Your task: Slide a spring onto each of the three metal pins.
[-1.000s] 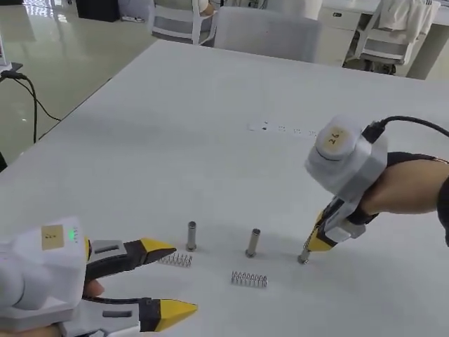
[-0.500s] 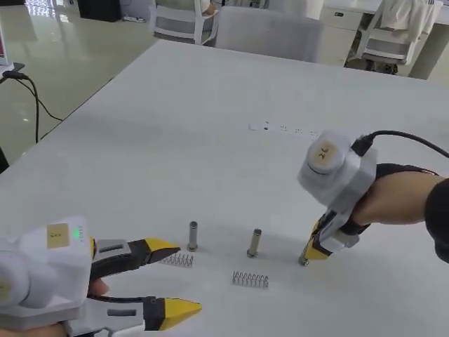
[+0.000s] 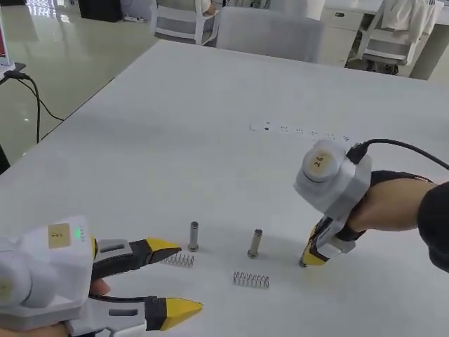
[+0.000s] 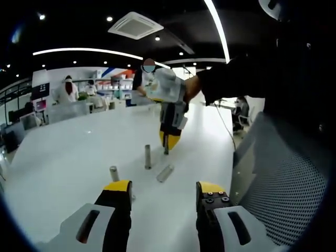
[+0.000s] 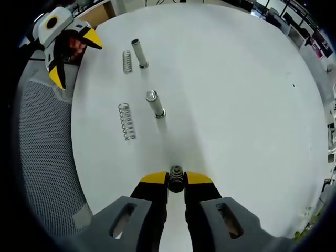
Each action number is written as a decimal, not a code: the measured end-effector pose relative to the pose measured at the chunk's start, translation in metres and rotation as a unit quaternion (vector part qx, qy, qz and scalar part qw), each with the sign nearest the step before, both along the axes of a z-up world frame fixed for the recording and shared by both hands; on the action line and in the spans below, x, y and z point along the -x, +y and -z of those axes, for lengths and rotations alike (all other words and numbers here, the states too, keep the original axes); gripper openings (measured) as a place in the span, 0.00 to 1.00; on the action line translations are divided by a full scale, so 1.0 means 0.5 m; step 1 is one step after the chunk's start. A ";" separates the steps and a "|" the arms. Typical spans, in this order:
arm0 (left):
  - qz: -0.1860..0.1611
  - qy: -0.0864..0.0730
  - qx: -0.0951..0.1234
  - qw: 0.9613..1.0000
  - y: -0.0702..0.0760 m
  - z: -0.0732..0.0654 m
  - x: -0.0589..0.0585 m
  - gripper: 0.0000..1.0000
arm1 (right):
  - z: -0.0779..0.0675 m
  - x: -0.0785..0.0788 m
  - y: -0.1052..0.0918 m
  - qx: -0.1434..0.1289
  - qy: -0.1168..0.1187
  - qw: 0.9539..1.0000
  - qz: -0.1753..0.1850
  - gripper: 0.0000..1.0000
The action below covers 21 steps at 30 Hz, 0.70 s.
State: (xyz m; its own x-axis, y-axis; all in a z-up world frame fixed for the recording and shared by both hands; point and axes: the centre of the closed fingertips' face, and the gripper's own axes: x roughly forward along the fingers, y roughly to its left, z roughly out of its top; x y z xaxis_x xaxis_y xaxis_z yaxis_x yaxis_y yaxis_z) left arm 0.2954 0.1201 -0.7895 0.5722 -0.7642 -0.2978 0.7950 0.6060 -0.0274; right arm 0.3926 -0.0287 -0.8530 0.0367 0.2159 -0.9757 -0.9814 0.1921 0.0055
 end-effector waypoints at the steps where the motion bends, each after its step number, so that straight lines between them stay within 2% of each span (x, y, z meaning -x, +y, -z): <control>1: 0.000 0.000 0.000 1.000 0.000 0.000 0.000 0.43 | 0.001 -0.001 0.000 0.000 -0.004 1.000 -0.007 0.09; 4: 0.000 0.000 0.000 1.000 -0.002 -0.001 0.000 0.43 | 0.003 0.001 0.000 -0.003 -0.006 1.000 -0.010 0.10; 11: 0.001 0.000 -0.001 1.000 -0.003 -0.001 0.000 0.43 | -0.003 0.000 0.004 -0.018 -0.016 1.000 -0.013 0.19; 21: 0.004 -0.001 -0.001 1.000 -0.006 -0.001 0.001 0.43 | -0.045 0.001 0.025 -0.047 -0.045 0.998 -0.025 0.28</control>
State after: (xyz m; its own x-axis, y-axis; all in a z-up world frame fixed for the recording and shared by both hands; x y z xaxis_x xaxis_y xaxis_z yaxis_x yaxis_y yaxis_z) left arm 0.2947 0.1172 -0.7891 0.5668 -0.7675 -0.2994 0.7995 0.6001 -0.0247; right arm 0.3920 -0.0164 -0.8303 0.1094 0.3109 -0.9441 -0.9870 0.1463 -0.0662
